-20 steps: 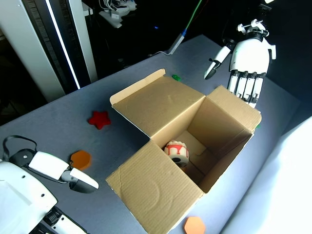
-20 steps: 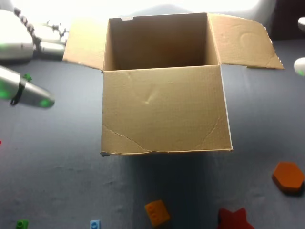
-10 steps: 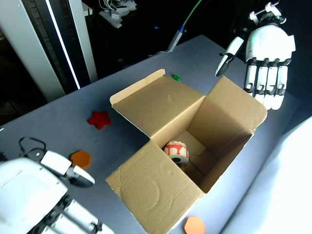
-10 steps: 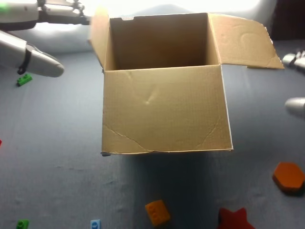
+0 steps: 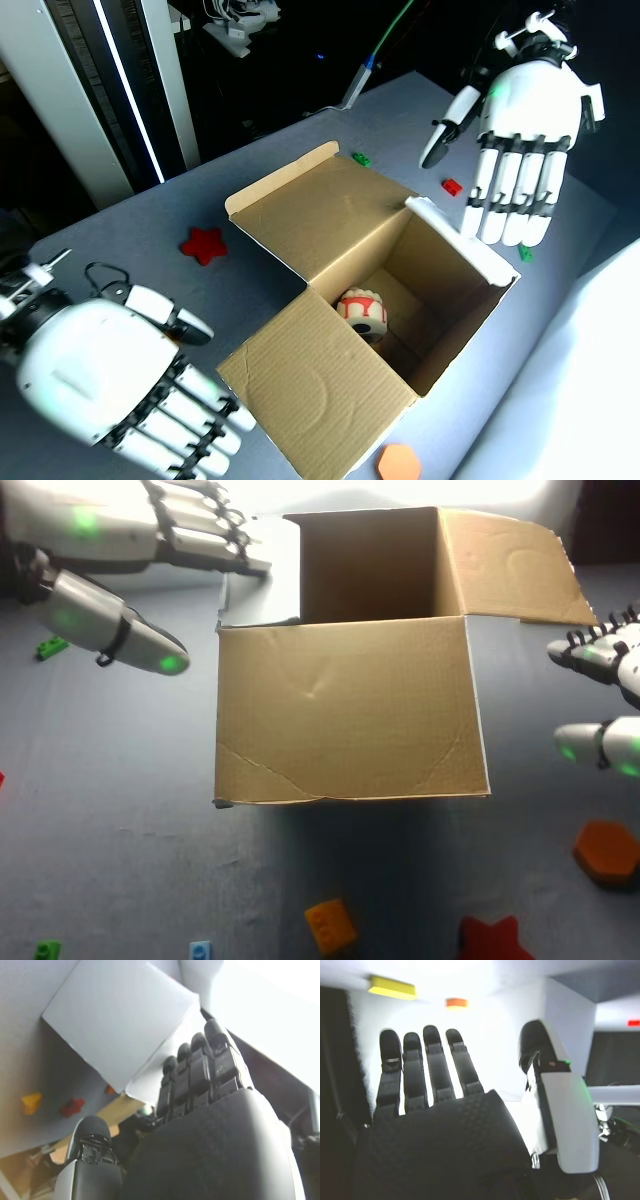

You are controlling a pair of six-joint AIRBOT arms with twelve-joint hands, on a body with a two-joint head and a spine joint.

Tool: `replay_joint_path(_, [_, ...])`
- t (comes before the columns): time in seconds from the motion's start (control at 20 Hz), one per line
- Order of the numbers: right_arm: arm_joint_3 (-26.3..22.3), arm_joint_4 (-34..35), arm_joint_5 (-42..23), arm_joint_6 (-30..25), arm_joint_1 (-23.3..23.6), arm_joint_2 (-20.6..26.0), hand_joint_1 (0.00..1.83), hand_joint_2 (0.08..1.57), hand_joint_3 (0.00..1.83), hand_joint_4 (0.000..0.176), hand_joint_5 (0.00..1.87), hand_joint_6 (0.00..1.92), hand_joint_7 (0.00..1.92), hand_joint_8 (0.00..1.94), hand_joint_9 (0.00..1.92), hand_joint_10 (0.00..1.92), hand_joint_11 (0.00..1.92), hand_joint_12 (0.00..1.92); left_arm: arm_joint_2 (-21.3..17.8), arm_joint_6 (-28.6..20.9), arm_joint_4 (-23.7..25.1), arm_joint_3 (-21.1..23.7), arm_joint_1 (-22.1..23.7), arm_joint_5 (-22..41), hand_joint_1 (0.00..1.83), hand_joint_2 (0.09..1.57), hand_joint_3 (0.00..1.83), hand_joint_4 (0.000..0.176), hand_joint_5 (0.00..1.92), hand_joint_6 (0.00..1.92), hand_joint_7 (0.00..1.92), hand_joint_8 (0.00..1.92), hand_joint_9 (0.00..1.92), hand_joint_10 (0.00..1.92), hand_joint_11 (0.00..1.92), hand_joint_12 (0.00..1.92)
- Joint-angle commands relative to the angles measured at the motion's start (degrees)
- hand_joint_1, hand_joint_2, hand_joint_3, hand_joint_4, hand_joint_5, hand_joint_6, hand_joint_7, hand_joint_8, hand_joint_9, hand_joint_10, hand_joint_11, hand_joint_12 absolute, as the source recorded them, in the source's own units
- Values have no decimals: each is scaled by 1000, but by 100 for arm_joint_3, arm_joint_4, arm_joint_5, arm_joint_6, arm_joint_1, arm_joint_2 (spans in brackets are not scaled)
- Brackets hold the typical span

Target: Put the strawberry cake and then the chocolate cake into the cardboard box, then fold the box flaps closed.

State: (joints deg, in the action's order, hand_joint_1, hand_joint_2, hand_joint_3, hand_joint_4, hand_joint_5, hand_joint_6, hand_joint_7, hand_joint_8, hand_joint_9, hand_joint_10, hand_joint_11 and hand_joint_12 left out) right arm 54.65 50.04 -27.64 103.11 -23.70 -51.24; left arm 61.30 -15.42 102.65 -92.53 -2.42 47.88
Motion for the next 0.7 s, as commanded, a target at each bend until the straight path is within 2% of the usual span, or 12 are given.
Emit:
replay_joint_path(0.0, [-14, -162, -708, -9, 151, 115, 2, 1270, 1, 0, 122, 6, 170, 6, 153, 14, 0, 609, -21, 6, -347, -10, 75, -26, 0, 1215, 5, 0, 102, 0, 126, 0, 117, 1, 0, 468])
replay_joint_path(0.15, [-227, -162, -696, -1, 663, 389, 2, 1271, 1, 0, 123, 7, 170, 5, 153, 14, 0, 609, 160, 55, -103, -95, 37, 40, 0, 1215, 5, 0, 101, 0, 125, 0, 116, 0, 0, 466])
replay_joint_path(0.35, [-665, -163, -539, -9, 1321, 716, 35, 1284, 1, 0, 114, 0, 156, 0, 159, 14, 0, 652, 181, 109, -81, -103, -135, 61, 0, 1202, 0, 0, 95, 0, 113, 1, 127, 2, 0, 493])
replay_joint_path(0.45, [-768, -163, -458, 47, 1502, 721, 38, 1286, 1, 0, 122, 3, 159, 1, 170, 17, 0, 666, 181, 119, -81, -103, -243, 61, 0, 1224, 9, 0, 102, 3, 119, 3, 133, 4, 0, 492])
replay_joint_path(0.55, [-841, -163, -397, 162, 1663, 642, 31, 1286, 1, 0, 131, 4, 160, 0, 165, 12, 0, 586, 190, 163, -81, -97, -394, 61, 0, 1234, 7, 0, 100, 1, 113, 2, 124, 4, 0, 456])
replay_joint_path(0.65, [-848, -163, -365, 254, 1795, 494, 31, 1290, 1, 0, 125, 1, 165, 1, 176, 14, 0, 631, 189, 163, -83, -98, -485, 59, 0, 1229, 3, 0, 112, 6, 121, 5, 130, 6, 0, 457])
